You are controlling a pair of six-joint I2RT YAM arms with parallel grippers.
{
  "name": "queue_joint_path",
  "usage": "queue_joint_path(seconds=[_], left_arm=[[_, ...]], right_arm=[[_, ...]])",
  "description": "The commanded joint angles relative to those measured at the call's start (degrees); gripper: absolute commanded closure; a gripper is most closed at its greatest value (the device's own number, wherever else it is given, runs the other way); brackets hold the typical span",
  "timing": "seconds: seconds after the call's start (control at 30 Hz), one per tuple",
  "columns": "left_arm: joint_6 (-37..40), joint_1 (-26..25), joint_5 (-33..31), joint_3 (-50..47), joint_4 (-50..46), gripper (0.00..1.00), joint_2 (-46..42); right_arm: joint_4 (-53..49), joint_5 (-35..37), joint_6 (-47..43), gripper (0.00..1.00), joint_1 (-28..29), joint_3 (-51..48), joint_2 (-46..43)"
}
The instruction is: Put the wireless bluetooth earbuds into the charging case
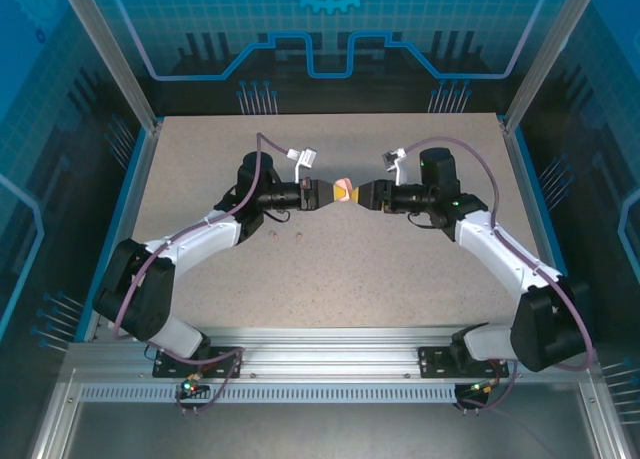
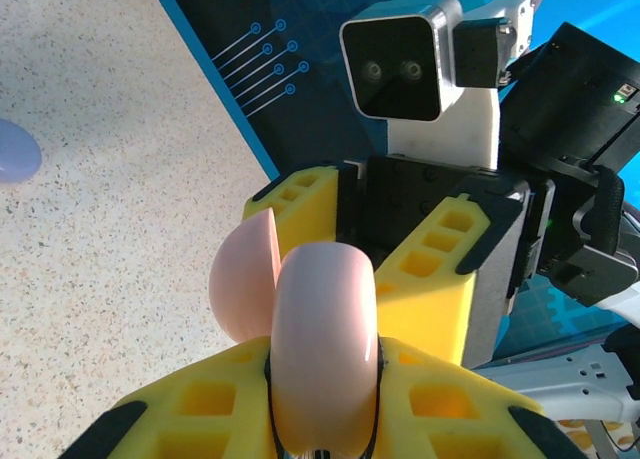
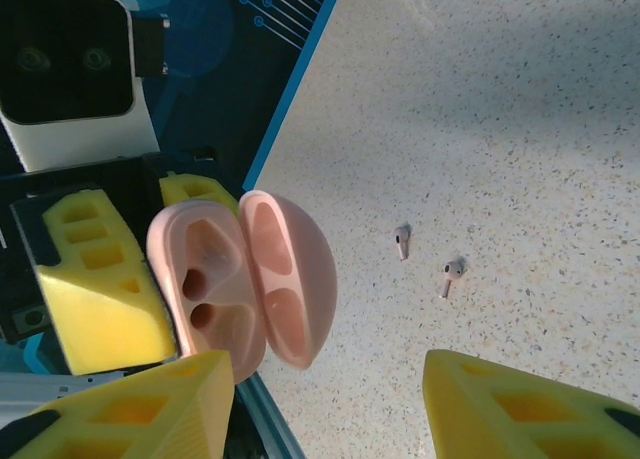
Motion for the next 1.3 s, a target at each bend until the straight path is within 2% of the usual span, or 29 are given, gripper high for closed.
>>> queue_joint_path(seconds=[0.0, 0.33, 0.73, 1.07, 1.1, 1.2, 1.23, 1.27], left_arm=[[-0.02, 0.27, 0.89, 1.95, 2.52, 1.00, 0.54], [-0.33, 0.28, 1.77, 0.92, 2.75, 1.00, 0.41], [-1.26, 0.10, 1.85, 0.26, 4.11, 1.00, 0.70], [-1.39, -0.24, 0.99, -0.38, 4.02, 1.00, 1.31], [-1.45, -0.25, 0.63, -0.46, 3.94, 0.94, 1.54], [-1.52, -0.19, -0.64, -0.42, 3.36, 0.64, 1.92], [-1.23, -0.24, -1.35, -0.32, 2.74, 0.51, 1.91], [-0.89, -0.25, -1.94, -0.14, 2.10, 0.44, 1.76]], right_arm=[[0.77, -0.75, -0.35, 0.48, 1.09, 2.09, 1.90], [1.26, 1.14, 0.85, 0.61, 1.14, 2.68, 3.88], [0.86, 0.92, 1.05, 0.65, 2.54, 5.20, 6.27], [-0.56, 0.48, 0.14, 0.91, 2.79, 7.10, 6.96], [-1.13, 0.64, -0.15, 0.93, 2.77, 7.43, 6.80], [-4.08, 2.14, -1.65, 0.96, 2.76, 8.65, 6.46], [-5.50, 3.02, -2.40, 0.98, 2.77, 9.15, 6.30], [-7.11, 3.80, -3.36, 1.00, 2.77, 9.77, 6.11]])
